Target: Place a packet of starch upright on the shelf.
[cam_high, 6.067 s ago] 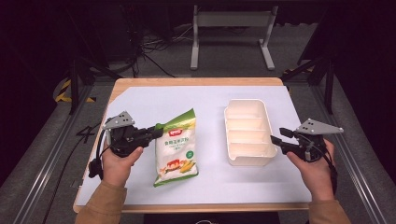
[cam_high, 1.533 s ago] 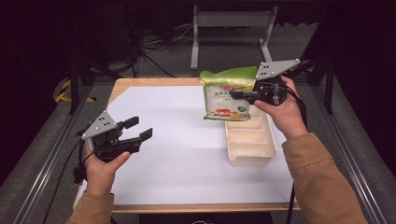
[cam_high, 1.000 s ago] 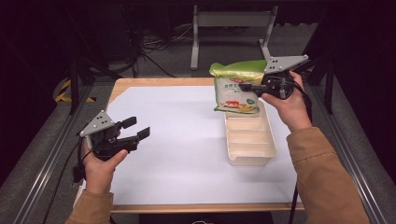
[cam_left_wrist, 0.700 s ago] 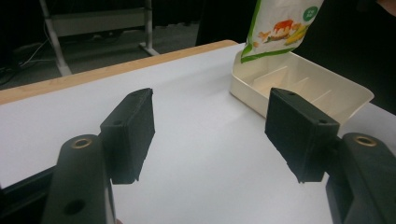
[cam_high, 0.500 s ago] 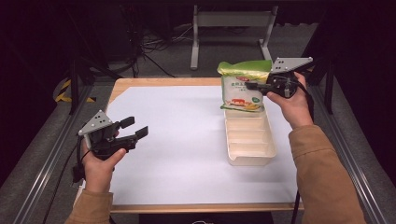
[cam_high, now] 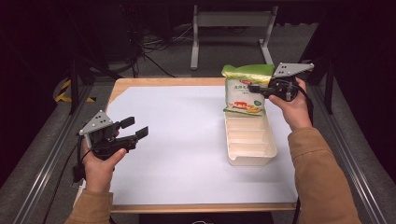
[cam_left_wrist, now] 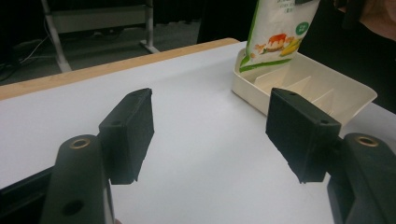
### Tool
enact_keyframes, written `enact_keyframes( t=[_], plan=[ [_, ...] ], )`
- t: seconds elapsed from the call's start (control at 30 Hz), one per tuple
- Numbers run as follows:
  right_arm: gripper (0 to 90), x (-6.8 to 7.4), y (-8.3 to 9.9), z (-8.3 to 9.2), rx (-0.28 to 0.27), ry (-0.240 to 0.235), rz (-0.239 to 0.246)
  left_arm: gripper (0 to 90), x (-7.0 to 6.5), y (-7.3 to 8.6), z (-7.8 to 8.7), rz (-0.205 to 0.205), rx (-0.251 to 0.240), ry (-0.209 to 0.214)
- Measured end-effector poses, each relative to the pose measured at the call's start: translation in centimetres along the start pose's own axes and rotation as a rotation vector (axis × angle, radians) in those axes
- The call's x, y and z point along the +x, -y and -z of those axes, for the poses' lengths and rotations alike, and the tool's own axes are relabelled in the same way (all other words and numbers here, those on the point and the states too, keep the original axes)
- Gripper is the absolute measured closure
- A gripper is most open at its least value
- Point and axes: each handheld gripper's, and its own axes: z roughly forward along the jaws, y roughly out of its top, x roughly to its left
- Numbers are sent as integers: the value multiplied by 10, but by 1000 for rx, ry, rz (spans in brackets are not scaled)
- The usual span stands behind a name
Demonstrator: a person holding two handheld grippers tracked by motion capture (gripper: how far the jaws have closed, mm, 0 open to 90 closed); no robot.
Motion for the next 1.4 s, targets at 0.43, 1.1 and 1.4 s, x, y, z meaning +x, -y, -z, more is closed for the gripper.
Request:
enact_keyframes(
  t=[0.43,1.1,1.4],
  plan=[
    [804,-6,25,-7,-9,13,-18,331,1,1,0,3,4,0],
    [789,3,48,-32,133,-3,-38,330,2,2,-1,8,4,0],
    [743,5,55,-38,195,19,-63,324,3,3,-1,13,8,1]
  ],
)
